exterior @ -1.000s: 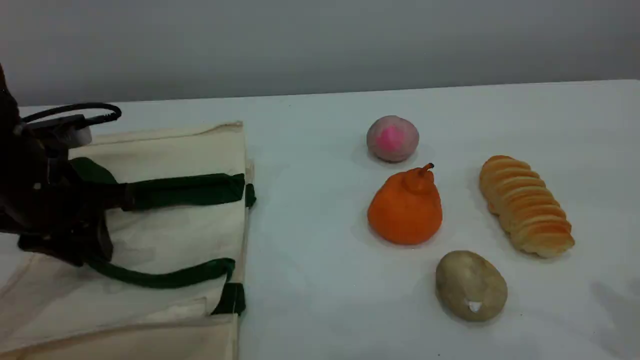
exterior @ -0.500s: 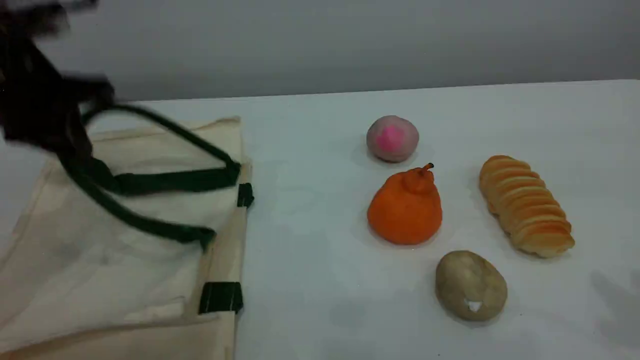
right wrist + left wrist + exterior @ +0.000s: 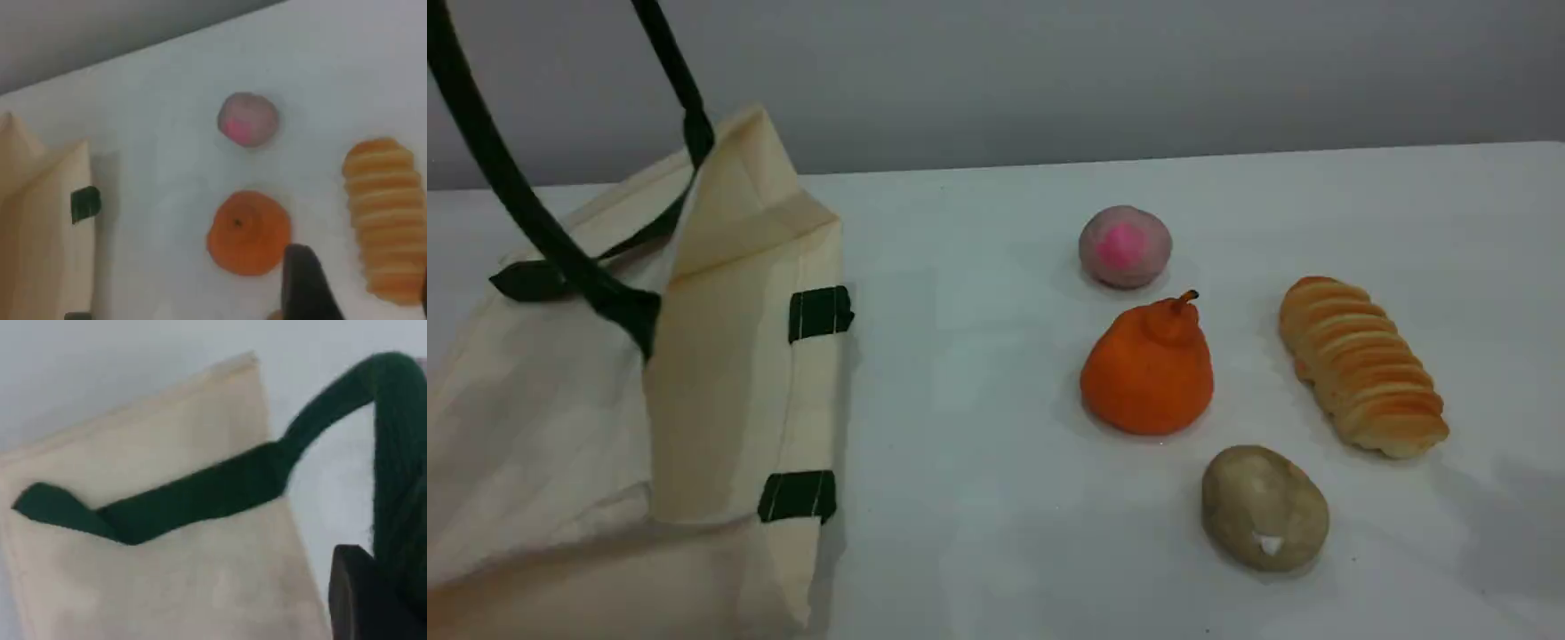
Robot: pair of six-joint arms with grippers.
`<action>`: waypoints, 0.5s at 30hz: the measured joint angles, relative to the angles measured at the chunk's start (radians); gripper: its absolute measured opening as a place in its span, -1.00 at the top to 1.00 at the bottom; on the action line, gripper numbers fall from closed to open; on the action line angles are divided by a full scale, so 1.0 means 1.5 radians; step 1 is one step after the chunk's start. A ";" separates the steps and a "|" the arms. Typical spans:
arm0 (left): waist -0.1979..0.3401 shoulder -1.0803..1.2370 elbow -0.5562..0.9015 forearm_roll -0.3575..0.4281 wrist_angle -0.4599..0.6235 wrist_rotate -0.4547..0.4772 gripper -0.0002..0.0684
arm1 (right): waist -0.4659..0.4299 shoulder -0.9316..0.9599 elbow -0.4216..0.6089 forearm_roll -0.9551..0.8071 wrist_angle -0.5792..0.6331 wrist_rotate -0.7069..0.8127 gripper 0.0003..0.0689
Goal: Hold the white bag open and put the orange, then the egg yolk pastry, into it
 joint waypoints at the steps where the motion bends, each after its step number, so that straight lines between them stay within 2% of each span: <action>1: 0.000 -0.003 -0.003 -0.015 0.006 0.008 0.79 | 0.000 0.013 0.000 0.014 0.001 -0.015 0.02; 6: 0.000 -0.004 -0.037 -0.075 0.064 0.052 0.79 | 0.000 0.072 0.000 0.086 0.009 -0.089 0.02; 15: -0.005 -0.010 -0.057 -0.103 0.099 0.053 0.79 | 0.000 0.143 -0.001 0.206 0.040 -0.216 0.02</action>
